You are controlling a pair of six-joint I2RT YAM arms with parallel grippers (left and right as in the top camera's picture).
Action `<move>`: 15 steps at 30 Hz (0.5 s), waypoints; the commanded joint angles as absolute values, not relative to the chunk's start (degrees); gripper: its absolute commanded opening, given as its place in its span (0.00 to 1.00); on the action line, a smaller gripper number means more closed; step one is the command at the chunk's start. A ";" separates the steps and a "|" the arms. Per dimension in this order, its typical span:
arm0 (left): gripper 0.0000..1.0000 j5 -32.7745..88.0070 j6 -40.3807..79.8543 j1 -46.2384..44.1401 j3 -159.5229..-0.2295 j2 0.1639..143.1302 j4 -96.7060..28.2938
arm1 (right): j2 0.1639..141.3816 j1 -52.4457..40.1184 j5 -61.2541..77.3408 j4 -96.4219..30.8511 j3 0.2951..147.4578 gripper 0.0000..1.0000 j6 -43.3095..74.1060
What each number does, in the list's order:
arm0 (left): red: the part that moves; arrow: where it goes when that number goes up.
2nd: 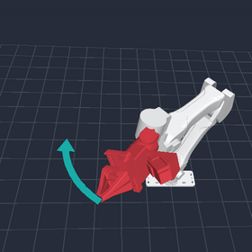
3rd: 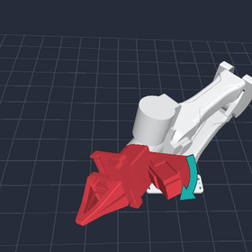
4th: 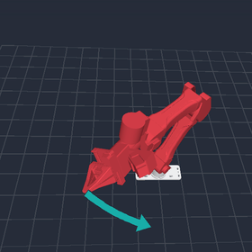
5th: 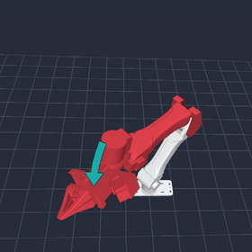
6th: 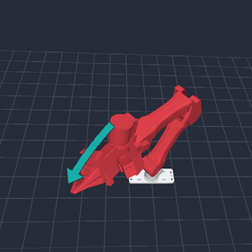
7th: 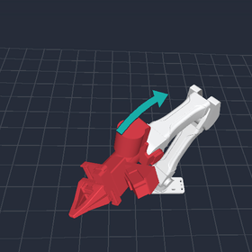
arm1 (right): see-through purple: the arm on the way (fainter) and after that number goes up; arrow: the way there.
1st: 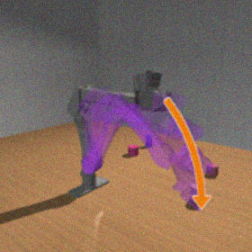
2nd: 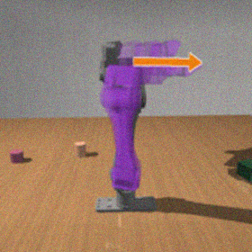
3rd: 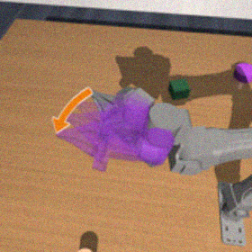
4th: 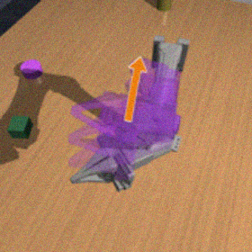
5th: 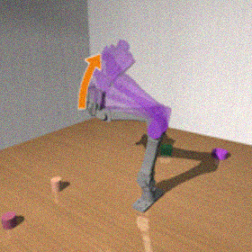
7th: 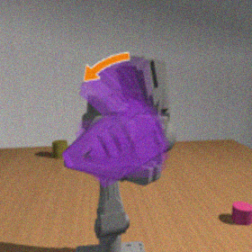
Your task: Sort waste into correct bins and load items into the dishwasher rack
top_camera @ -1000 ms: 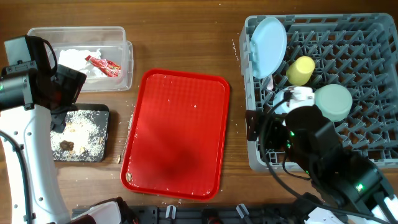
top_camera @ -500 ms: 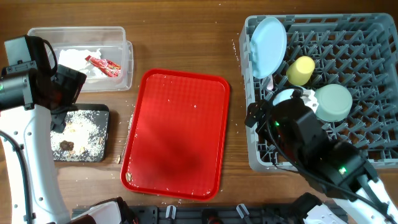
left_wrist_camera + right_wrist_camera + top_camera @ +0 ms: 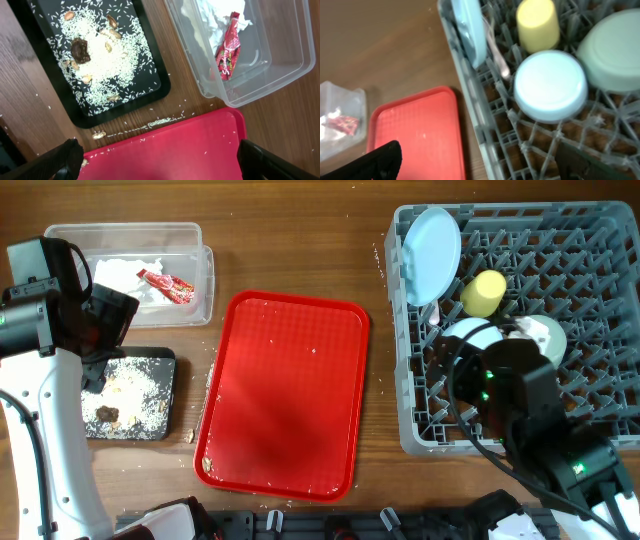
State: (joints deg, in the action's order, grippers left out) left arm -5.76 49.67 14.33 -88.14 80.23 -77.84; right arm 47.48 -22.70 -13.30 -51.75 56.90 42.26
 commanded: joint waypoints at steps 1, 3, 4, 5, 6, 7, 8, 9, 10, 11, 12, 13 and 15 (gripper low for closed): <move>1.00 -6.50 49.54 14.63 -88.73 79.99 -77.87 | 41.25 -18.57 -5.32 -43.59 49.56 1.00 30.44; 1.00 -6.52 49.54 14.63 -88.73 79.99 -77.87 | 36.99 -17.37 -4.36 -38.15 44.12 1.00 26.81; 1.00 -6.50 49.56 14.63 -88.73 79.99 -77.87 | 35.20 -17.10 -4.40 -36.32 41.80 1.00 26.61; 1.00 -6.50 49.54 14.63 -88.73 79.99 -77.87 | 33.43 -16.75 -4.36 -34.57 39.53 1.00 25.89; 1.00 -6.50 49.54 14.63 -88.73 79.99 -77.87 | 31.70 -16.43 -4.36 -32.64 37.28 1.00 25.47; 1.00 -6.50 49.56 14.63 -88.73 79.99 -77.87 | 29.56 -15.88 -4.36 -30.06 34.30 1.00 25.43; 1.00 -6.50 49.54 14.63 -88.73 79.99 -77.87 | 27.44 -15.18 -4.32 -27.44 31.42 1.00 25.45; 1.00 -6.50 49.54 14.63 -88.73 79.99 -77.84 | 25.39 -14.59 -4.08 -24.69 28.53 1.00 25.45; 1.00 -6.52 49.54 14.63 -88.73 79.99 -77.87 | 23.53 -14.04 -3.84 -22.35 25.98 1.00 25.45; 1.00 -6.50 49.54 14.63 -88.73 79.99 -77.87 | 22.35 -13.65 -3.68 -21.10 24.49 1.00 25.45; 1.00 -6.50 49.56 14.63 -88.73 79.99 -77.87 | 19.64 -12.82 -3.68 -19.29 21.26 1.00 25.43; 1.00 -6.50 49.56 14.63 -88.73 79.99 -77.84 | 18.17 -12.56 -3.70 -18.39 19.46 1.00 25.41; 1.00 -6.50 49.54 14.63 -88.73 79.99 -77.84 | 15.40 -12.16 -3.68 -16.51 16.25 1.00 24.29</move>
State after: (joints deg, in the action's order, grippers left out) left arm -5.76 49.67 14.33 -88.14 80.25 -77.89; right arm 19.38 -12.97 -4.67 -18.46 20.38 26.59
